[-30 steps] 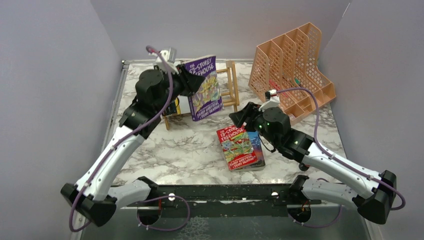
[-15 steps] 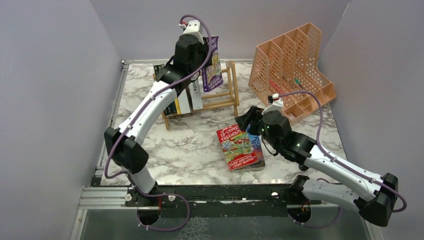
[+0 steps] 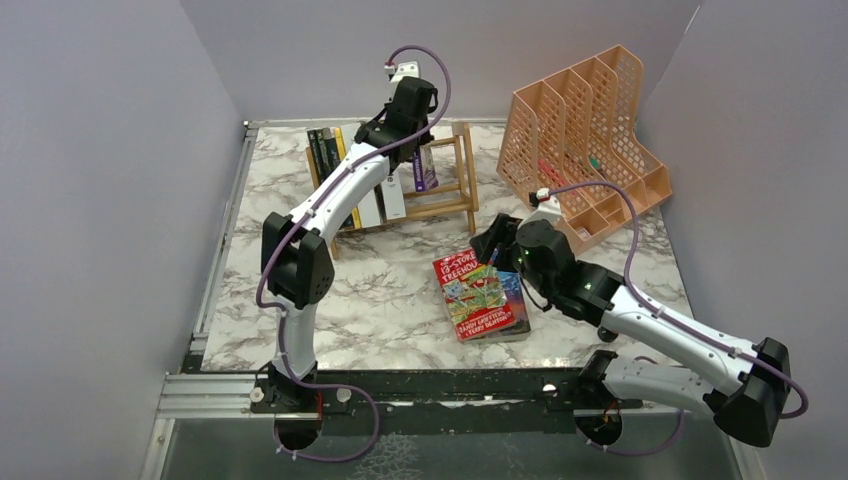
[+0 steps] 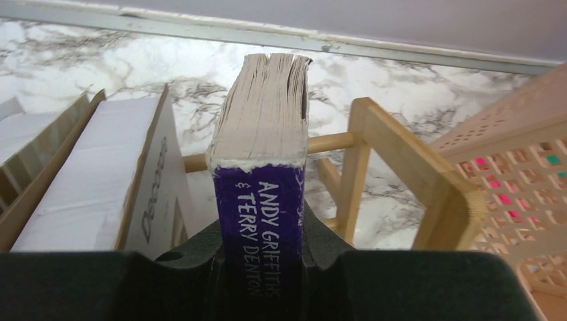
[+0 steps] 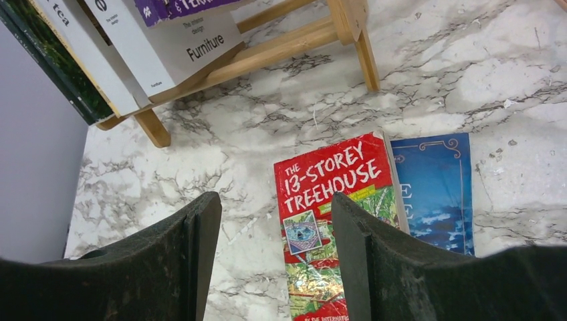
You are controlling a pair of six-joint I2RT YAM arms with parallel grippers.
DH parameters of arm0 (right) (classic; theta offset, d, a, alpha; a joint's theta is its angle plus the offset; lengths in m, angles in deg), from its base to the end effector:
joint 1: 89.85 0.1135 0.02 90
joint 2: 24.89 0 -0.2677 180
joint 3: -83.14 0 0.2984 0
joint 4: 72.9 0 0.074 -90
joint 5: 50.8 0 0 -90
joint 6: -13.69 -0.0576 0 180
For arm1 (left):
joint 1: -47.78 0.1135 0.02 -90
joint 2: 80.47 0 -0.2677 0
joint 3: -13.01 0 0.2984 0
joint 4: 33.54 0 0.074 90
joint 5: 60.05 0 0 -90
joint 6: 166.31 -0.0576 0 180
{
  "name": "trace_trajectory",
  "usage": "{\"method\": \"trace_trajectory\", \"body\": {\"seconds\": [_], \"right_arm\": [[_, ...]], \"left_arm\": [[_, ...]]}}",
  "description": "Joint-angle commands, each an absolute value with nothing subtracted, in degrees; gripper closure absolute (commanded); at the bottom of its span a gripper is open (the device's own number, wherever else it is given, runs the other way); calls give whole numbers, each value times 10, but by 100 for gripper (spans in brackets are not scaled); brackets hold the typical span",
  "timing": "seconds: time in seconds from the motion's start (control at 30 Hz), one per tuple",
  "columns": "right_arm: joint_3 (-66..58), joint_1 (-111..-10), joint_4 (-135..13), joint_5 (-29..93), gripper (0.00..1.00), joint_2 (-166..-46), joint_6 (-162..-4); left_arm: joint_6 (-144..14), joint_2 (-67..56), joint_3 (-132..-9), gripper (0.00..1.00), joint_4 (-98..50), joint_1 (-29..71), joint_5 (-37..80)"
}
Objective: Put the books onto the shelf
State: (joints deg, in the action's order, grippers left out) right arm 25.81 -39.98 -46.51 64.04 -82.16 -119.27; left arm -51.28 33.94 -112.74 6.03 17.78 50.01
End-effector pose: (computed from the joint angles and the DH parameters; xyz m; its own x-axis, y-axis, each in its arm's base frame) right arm 0.2034 0.2037 0.2830 -0.5167 0.3466 -0.7829 -0.1354 0.8698 0.4744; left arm 0.4741 -0.2509 0.3553 -0.4592 -0.1938 -0.8670 0.0151 0.9741 -0.2258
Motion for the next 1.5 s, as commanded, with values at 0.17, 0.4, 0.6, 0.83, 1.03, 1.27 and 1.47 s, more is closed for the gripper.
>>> {"method": "trace_trajectory", "body": {"seconds": [0.17,0.4,0.6,0.83,1.03,1.27,1.47], "right_arm": [[253,-401,-459,665,34,-833,-1187],[255,-401,-462,680,34,-830,-1195],[258,-401,-463,677,34,-832,-1198],[261,-401,-458,680,34,-826,-1200],[263,-402,-458,678,34,-828,-1201],[265,-401,-458,679,34,-826,-1201],[265,-402,-461,676,34,-829,-1201]], "left_arm": [[-502,324,-1115,100,68,178,642],[-496,323,-1108,100,82,178,646],[-500,344,-1112,100,82,178,577],[-510,363,-1103,96,83,178,582],[-507,370,-1092,85,82,178,609],[-517,361,-1106,60,88,178,622],[-522,346,-1106,58,88,178,624]]}}
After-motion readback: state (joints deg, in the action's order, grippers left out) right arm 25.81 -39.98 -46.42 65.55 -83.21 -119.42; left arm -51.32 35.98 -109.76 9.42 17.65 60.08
